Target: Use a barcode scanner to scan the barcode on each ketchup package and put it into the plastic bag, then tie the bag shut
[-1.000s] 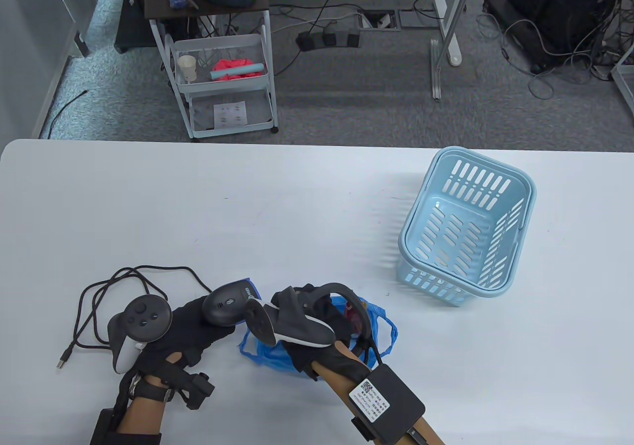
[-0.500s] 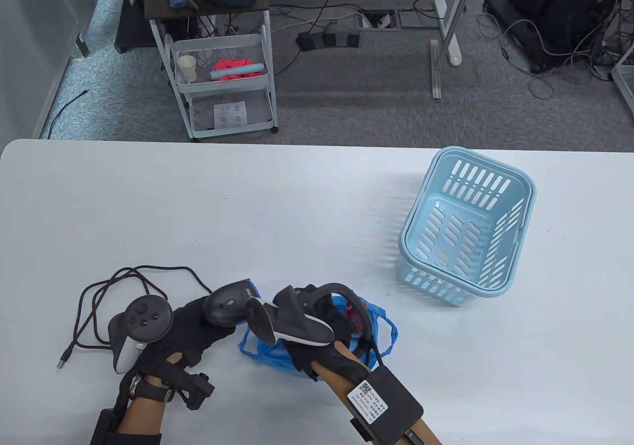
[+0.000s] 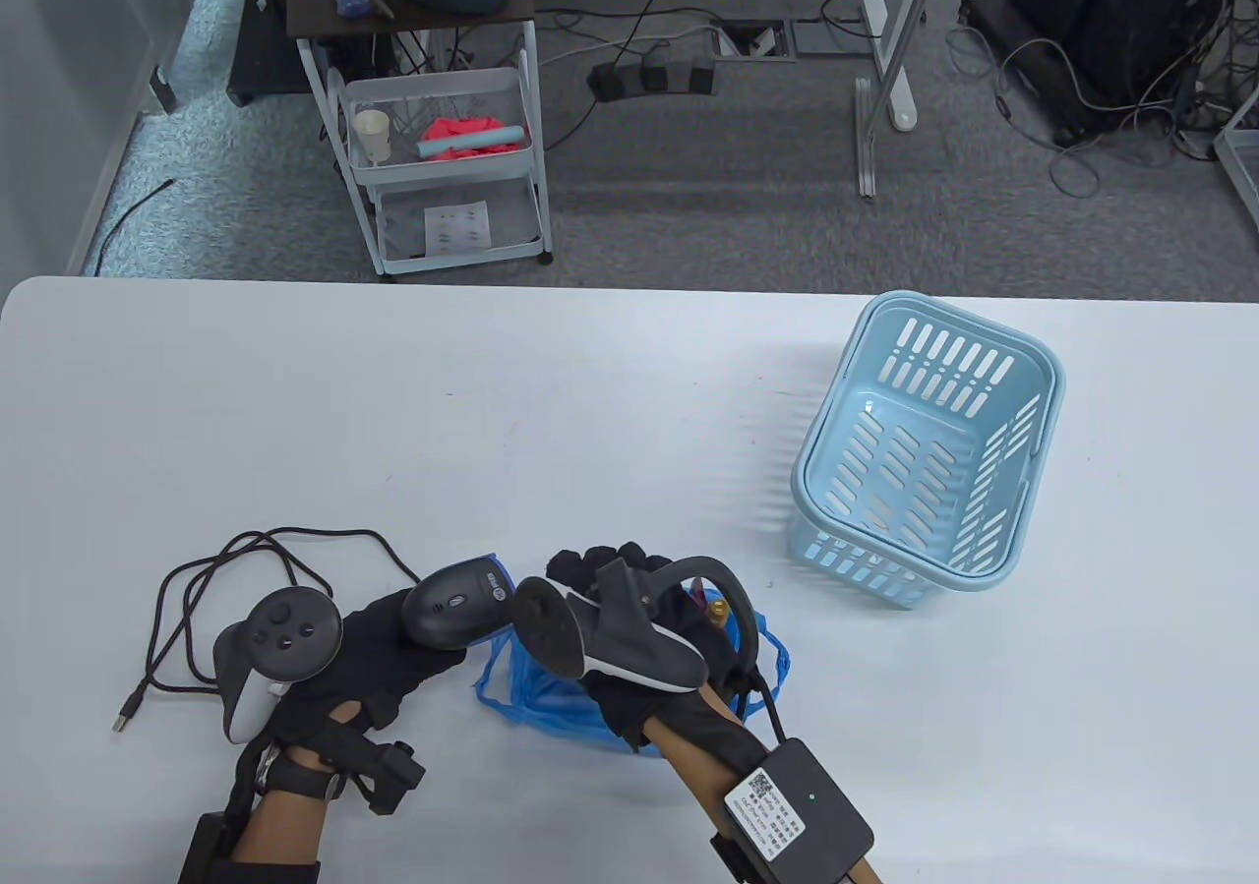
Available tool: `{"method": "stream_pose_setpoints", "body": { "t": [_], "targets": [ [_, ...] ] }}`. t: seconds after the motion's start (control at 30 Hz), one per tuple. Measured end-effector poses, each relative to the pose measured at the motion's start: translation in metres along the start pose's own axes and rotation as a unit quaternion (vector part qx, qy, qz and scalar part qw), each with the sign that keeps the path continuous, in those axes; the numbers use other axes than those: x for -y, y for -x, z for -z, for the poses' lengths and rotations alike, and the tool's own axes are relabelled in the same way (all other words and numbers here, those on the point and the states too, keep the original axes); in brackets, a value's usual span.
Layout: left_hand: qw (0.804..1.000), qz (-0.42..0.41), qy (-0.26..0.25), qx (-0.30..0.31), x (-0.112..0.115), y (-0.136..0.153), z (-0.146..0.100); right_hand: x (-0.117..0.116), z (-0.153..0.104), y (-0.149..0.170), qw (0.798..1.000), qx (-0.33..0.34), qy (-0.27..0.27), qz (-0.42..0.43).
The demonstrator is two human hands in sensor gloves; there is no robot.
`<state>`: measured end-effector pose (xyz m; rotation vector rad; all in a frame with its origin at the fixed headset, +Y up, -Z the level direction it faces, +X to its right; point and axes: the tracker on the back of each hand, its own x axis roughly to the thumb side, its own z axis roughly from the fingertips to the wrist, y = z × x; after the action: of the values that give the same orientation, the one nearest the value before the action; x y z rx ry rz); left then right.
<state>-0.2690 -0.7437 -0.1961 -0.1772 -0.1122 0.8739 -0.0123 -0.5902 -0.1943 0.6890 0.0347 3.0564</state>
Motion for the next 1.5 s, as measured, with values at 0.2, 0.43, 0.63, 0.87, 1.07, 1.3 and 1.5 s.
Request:
{"method": "stream_pose_setpoints", "body": {
  "t": [0.2, 0.43, 0.63, 0.87, 1.07, 1.3, 1.5],
  "targets": [
    [1.000, 0.000, 0.000, 0.000, 0.000, 0.000, 0.000, 0.018, -0.026, 0.040, 0.998, -0.030, 0.049, 0.029],
    [1.000, 0.004, 0.000, -0.001, 0.000, 0.000, 0.000, 0.006, -0.067, 0.092, 0.994, -0.074, 0.074, 0.032],
    [1.000, 0.006, -0.001, -0.004, 0.000, 0.000, 0.000, -0.027, -0.090, 0.117, 0.994, -0.093, 0.056, 0.016],
    [1.000, 0.008, -0.002, -0.006, -0.001, 0.000, 0.000, -0.072, -0.106, 0.134, 0.994, -0.107, 0.030, 0.011],
    [1.000, 0.015, 0.000, -0.007, 0.000, -0.001, 0.000, -0.096, -0.113, 0.140, 0.993, -0.115, 0.012, 0.021],
    [1.000, 0.021, -0.001, -0.008, 0.001, -0.001, 0.000, -0.117, -0.116, 0.144, 0.992, -0.121, 0.005, 0.027],
    [1.000, 0.024, -0.003, -0.016, 0.000, -0.003, 0.002, -0.121, -0.118, 0.151, 0.991, -0.130, -0.002, 0.038]
  ]
}}
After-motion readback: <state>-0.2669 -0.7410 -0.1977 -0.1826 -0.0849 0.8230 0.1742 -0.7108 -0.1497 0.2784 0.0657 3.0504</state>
